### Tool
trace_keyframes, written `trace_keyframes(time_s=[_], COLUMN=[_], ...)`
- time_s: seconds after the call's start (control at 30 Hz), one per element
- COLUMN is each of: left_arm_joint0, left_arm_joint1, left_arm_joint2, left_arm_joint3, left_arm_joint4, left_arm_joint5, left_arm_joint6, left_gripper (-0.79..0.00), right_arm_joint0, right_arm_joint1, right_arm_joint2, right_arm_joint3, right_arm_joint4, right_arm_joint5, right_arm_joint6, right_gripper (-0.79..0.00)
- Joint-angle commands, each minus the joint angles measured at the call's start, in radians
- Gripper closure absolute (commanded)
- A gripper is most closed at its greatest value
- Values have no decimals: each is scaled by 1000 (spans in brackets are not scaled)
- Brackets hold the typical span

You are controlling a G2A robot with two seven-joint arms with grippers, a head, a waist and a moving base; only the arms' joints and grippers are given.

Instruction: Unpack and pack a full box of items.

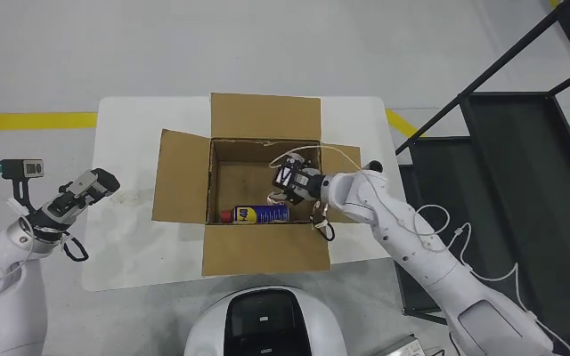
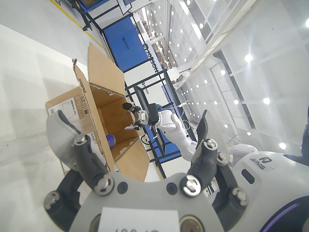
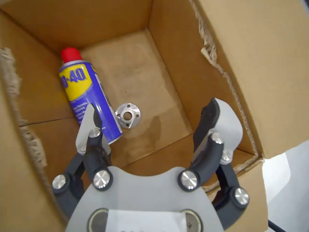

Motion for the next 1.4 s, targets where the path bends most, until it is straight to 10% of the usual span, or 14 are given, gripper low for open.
trace_keyframes(time_s=[0.0,0.43,0.87,1.37], left_arm_joint0=[0,0,0,0], left_arm_joint1=[0,0,0,0], left_arm_joint2=[0,0,0,0], left_arm_joint3=[0,0,0,0], left_arm_joint4=[0,0,0,0], left_arm_joint5=[0,0,0,0], left_arm_joint6=[0,0,0,0], left_gripper=[-785,-785,-785,-785], right_arm_joint0=[-66,-368,-267,-252], right_arm_joint1=[24,107,97,91], right_arm_joint2=[104,654,577,550], right_arm_joint3=[-62,-52,272,299], right_arm_joint4=[33,98,26,17], right_arm_joint5=[-53,-122,-42,17], right_arm_joint6=[-41,-180,-232,-190], right_gripper=[-785,-785,-785,-785])
